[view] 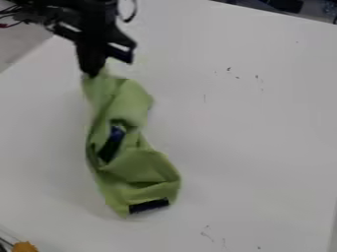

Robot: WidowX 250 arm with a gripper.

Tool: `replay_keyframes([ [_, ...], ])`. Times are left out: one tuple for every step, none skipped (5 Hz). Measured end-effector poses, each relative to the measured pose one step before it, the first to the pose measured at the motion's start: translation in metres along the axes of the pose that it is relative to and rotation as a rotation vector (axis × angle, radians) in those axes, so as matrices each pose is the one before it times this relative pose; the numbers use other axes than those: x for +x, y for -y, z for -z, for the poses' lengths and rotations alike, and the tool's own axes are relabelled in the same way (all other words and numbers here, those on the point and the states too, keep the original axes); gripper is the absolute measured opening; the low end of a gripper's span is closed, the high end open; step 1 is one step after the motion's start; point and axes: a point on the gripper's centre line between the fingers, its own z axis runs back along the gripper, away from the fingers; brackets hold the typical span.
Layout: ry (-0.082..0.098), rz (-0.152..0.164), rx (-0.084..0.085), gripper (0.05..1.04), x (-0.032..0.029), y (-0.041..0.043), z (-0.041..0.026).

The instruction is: Fold the cloth from left to right

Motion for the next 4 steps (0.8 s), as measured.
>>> replay_keyframes([
  [-0.0014,0.0732,-0.0291,0.068,0.01572,0.05179,-0.00592],
  [-0.0137,0.0317,-0.0349,0.068,0.00629,0.03027,0.00751],
  [-0.0046,0.0212,-0.0511,0.068,0.00694,0.0298,0.01178],
  [0.0076,-0.01,-0.0217,0.068,0.00215,0.01626,0.00787],
])
